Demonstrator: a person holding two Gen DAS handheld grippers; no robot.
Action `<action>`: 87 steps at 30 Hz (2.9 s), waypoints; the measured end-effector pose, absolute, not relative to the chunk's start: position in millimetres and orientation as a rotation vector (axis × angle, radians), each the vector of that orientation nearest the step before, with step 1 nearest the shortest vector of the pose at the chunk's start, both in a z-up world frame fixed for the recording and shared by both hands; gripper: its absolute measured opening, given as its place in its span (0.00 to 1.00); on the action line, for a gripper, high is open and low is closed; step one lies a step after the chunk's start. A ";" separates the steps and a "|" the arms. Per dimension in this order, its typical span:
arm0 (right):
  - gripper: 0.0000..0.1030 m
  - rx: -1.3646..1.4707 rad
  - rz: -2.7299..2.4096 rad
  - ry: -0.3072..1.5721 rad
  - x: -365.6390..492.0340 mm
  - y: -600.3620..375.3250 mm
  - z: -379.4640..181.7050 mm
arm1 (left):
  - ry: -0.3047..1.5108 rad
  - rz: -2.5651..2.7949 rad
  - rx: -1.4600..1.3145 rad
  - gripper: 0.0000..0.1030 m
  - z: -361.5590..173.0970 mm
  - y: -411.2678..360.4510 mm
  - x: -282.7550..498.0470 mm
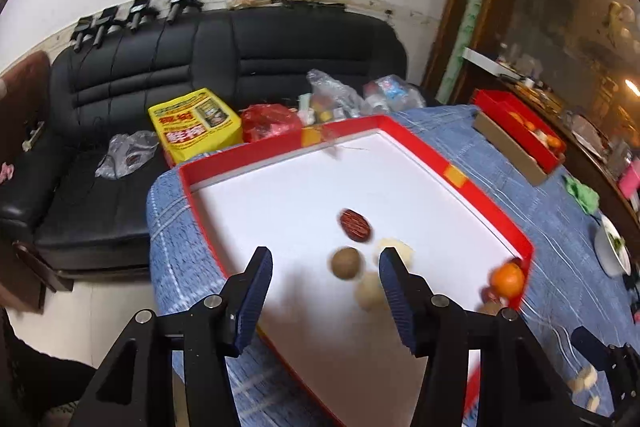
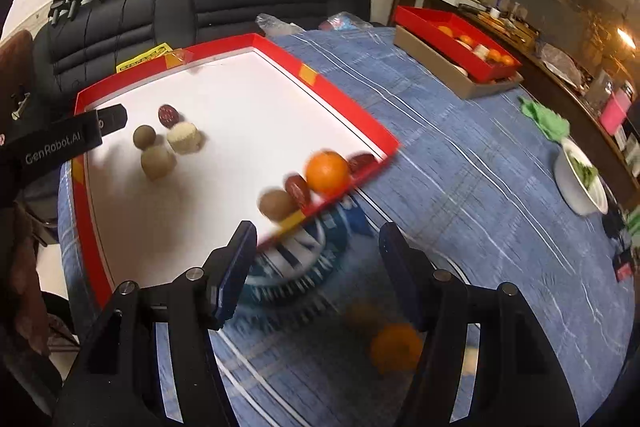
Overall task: Organize fruits
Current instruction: 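Open both grippers to drop the kiwis into the tray, then move both open grippers back over the row of snacks, then grasp a square tan cake with the right gripper while the left grasps an orange, then lift and carry the tan cake and orange over the tray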
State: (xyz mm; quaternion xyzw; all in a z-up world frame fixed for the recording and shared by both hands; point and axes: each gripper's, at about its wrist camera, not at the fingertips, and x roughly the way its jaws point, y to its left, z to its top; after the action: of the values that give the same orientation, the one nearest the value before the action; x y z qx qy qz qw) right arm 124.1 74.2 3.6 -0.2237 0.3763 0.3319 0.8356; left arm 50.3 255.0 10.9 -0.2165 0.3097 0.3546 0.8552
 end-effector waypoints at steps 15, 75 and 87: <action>0.62 -0.244 0.379 0.924 132.1 -149.7 -8.6 | 0.709 0.499 -0.300 0.54 0.3 140.7 71.0; 0.23 -0.259 0.393 0.864 128.4 -152.3 -17.0 | 0.832 0.047 -0.189 0.28 -23.7 34.2 82.9; 0.23 -0.303 0.402 0.790 96.9 -138.5 11.2 | 0.737 0.058 -0.192 0.28 5.0 41.1 62.2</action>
State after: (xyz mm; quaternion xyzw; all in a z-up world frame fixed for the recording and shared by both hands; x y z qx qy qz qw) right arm 96.9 -138.5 11.2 -0.1461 0.3808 0.1937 0.8923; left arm 62.2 41.1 5.0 -0.0937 0.3598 0.0281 0.9279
